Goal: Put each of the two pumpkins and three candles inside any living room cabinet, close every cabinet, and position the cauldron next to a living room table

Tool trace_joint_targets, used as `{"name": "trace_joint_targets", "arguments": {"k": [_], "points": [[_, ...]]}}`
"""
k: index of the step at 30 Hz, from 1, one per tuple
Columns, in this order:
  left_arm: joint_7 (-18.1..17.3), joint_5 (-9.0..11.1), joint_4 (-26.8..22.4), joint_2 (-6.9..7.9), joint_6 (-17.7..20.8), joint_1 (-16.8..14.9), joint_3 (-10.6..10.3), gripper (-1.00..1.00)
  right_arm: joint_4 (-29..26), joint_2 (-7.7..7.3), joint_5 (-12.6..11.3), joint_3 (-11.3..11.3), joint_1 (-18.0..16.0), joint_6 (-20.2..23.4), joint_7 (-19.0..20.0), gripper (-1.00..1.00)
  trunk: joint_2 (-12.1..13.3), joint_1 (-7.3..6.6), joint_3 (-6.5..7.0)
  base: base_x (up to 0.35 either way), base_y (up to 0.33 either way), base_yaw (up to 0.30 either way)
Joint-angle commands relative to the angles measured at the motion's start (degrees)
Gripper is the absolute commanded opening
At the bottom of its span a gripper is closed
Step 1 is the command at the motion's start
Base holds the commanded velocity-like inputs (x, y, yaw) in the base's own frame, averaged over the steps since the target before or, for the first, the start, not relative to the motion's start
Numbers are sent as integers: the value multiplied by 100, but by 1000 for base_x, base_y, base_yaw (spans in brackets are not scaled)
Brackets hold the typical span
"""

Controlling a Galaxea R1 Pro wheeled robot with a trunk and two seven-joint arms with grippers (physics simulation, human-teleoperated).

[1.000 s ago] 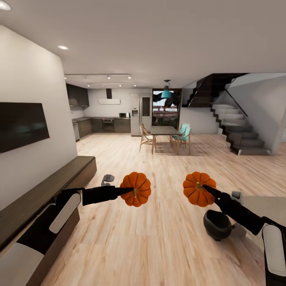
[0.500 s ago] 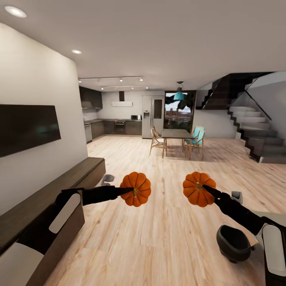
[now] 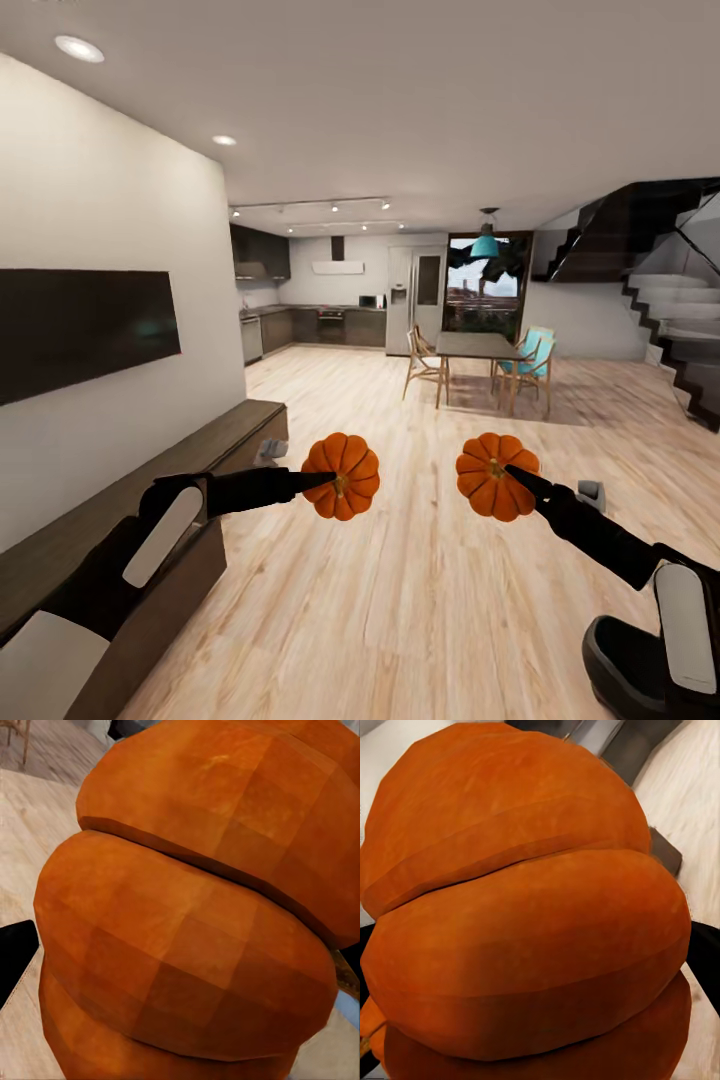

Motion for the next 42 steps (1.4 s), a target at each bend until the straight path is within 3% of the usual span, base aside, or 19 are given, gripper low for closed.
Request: {"name": "trace_joint_targets", "arguments": {"k": [1, 22, 42], "points": [[9, 78, -2, 2, 42, -9, -5, -100, -1, 0, -64, -5, -7, 51, 64, -100, -7, 3, -1, 225, -202, 208], [18, 78, 6, -13, 44, -9, -5, -100, -1, -7, -62, 33, -7, 51, 62, -100, -7, 3, 137, 173, -226, 209], [17, 78, 7, -7, 42, -9, -5, -100, -9, -1, -62, 33, -7, 51, 71, -100, -7, 3, 268, 226, -142, 209]]}}
